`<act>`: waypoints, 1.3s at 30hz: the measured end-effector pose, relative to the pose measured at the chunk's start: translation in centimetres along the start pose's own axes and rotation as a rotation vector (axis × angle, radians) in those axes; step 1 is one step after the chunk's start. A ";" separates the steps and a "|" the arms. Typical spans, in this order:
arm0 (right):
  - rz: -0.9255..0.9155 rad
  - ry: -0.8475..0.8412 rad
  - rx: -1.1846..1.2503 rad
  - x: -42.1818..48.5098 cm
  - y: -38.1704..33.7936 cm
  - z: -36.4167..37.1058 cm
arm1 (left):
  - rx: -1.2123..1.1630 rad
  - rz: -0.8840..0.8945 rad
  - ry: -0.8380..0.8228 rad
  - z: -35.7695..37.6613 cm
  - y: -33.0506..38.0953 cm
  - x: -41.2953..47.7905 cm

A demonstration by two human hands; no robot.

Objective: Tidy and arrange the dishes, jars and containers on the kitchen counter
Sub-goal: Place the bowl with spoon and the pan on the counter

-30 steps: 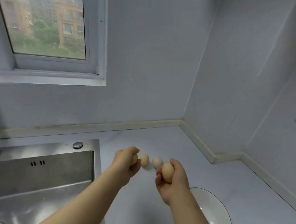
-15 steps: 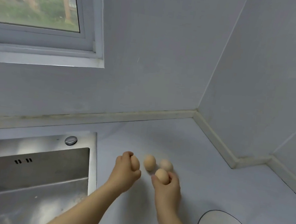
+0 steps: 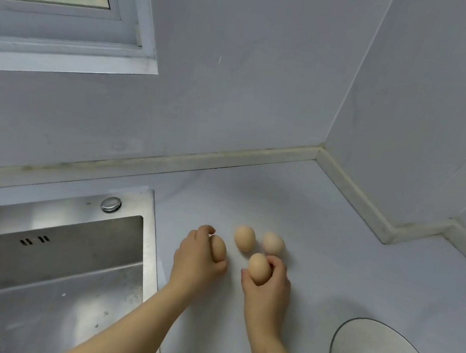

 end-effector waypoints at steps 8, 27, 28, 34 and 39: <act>-0.112 -0.006 -0.069 -0.1 0.4 0.1 | -0.094 -0.008 -0.001 1.0 0.0 0.2; -0.186 0.133 0.001 0.0 0.4 0.1 | -0.100 0.007 -0.044 1.2 -0.6 0.1; -0.181 0.124 0.007 -0.2 0.4 0.1 | -0.106 0.012 -0.047 1.2 -0.7 0.1; -0.228 0.118 0.026 -0.5 0.3 -0.5 | -0.170 0.058 -0.036 0.8 -0.7 -0.8; -0.211 0.097 0.053 -1.0 0.3 -0.9 | -0.265 0.087 0.004 0.6 -1.2 -2.1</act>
Point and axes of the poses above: each hand's wrist, its own x-axis towards the middle knuckle, its own z-axis out of the palm, y = z × x, the point moved 3 cm from there along x, towards the middle knuckle, and after that the axes turned 10 degrees about z, right-handed, at the moved point
